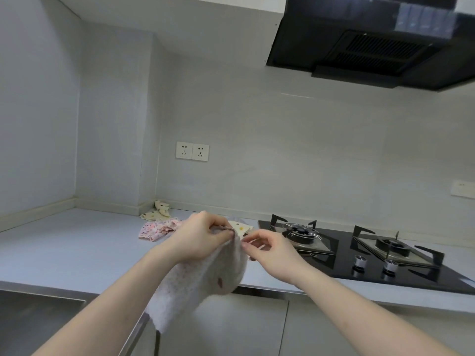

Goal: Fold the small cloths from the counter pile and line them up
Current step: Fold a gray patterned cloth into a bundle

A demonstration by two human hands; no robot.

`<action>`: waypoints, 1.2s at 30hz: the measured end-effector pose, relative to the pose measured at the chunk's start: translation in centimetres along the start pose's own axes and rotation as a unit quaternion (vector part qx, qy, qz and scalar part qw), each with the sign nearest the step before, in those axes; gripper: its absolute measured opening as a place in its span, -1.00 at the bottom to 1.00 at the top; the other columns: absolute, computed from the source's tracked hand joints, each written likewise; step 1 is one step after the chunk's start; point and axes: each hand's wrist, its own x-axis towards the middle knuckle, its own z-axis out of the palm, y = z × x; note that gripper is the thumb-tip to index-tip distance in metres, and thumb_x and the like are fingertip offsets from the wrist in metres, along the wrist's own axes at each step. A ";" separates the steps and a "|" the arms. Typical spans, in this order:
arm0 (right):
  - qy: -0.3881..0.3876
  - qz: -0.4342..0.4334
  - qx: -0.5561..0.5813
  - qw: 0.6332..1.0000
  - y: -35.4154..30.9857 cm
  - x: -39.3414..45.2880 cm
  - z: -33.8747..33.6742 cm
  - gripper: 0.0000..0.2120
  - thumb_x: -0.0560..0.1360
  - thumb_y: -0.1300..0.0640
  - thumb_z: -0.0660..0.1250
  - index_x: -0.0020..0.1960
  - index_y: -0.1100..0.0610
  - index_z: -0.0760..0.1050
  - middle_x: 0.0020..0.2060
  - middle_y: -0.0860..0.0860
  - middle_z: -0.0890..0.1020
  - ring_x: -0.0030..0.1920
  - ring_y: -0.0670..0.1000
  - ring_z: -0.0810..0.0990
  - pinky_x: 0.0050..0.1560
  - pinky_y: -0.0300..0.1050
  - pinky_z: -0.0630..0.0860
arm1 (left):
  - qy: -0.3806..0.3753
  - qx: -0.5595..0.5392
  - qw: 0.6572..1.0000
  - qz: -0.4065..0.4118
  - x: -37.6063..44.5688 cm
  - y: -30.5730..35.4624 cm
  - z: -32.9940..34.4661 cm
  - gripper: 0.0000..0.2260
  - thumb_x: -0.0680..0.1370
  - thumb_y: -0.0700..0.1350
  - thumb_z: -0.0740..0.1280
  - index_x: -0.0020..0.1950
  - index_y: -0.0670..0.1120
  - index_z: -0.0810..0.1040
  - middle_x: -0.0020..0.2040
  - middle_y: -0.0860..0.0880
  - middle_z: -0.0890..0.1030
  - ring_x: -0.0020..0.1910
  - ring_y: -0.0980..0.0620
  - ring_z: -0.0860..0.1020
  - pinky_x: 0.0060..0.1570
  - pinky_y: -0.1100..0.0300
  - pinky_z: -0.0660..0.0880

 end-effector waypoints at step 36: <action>0.053 0.069 -0.062 0.994 0.3 4.8 -0.4 -0.80 0.51 0.08 0.22 -0.28 0.08 0.40 -0.48 -0.03 0.41 -0.47 0.03 0.38 -0.56 -0.22 0.37 | 0.061 -0.032 0.988 -0.135 1.3 -6.4 0.0 -0.79 0.50 0.15 0.49 -0.23 0.05 0.74 -0.46 0.05 0.45 -0.51 0.10 0.32 -0.51 0.26 0.26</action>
